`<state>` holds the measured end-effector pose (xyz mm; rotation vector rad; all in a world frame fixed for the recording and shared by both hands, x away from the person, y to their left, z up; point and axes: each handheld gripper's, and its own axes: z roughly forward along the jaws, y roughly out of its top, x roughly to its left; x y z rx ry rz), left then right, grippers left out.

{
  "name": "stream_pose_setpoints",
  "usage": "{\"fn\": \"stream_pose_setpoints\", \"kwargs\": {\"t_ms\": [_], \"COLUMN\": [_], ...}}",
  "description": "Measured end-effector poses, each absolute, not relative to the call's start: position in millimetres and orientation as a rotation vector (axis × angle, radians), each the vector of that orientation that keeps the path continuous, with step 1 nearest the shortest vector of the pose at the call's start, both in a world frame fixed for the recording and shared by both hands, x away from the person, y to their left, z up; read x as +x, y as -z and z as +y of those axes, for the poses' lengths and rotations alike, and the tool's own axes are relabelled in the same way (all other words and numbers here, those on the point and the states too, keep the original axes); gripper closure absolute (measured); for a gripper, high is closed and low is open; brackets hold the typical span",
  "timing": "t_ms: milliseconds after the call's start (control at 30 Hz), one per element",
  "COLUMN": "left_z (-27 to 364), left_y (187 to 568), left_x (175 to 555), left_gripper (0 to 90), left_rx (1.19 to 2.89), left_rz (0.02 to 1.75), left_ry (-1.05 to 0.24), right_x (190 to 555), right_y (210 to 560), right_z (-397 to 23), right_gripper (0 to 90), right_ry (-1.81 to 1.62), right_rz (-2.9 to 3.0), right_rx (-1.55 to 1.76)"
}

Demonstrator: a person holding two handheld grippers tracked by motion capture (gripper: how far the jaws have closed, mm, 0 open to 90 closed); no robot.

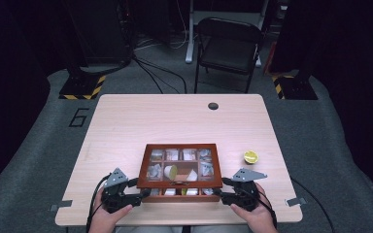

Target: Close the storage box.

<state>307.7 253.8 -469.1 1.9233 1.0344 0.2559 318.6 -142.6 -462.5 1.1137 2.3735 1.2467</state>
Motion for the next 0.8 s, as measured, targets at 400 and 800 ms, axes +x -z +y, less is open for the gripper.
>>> {"fn": "stream_pose_setpoints", "kwargs": {"t_ms": [400, 800], "left_z": [254.9, 254.4], "left_y": [473.3, 477.9], "left_x": [305.2, 304.5], "left_gripper": [35.8, 35.9], "left_rx": [1.944, 1.962], "left_rz": [1.047, 1.058], "left_ry": [-0.241, -0.232], "right_x": [318.0, 313.8], "right_y": [467.7, 470.2], "right_z": [-142.2, -146.5], "right_gripper": [44.2, 43.5], "right_ry": [-1.216, -1.211], "right_rz": [2.398, 2.409], "right_rx": [1.117, 1.127]}}
